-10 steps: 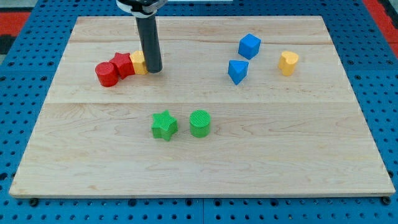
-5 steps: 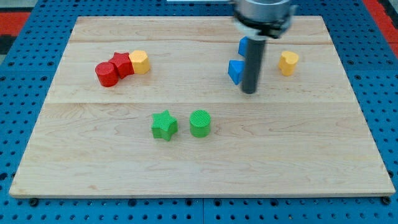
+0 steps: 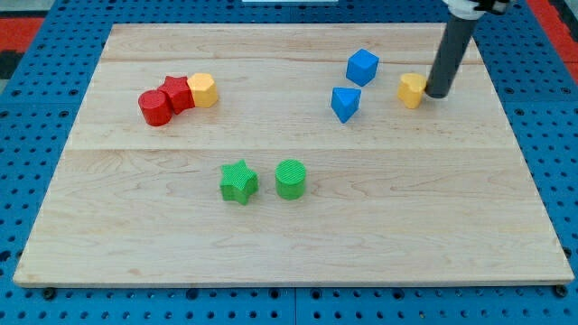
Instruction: Move yellow heart towards the center
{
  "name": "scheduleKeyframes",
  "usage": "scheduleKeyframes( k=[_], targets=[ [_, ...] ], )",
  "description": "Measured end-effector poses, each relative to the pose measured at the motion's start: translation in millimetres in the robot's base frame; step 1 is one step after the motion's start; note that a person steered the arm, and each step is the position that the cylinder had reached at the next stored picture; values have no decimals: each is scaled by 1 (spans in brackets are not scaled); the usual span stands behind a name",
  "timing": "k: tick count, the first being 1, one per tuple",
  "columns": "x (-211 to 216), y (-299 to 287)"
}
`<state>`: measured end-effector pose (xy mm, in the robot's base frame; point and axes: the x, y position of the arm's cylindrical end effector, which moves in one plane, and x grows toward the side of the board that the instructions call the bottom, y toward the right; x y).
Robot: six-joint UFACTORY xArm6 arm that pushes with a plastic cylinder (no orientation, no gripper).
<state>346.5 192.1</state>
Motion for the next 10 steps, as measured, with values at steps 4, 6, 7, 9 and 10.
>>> scheduleKeyframes(
  k=[4, 6, 7, 9, 10],
  targets=[
    [0, -137],
    [-21, -124],
    [-32, -129],
    [-32, -182],
    [-32, -198]
  ],
)
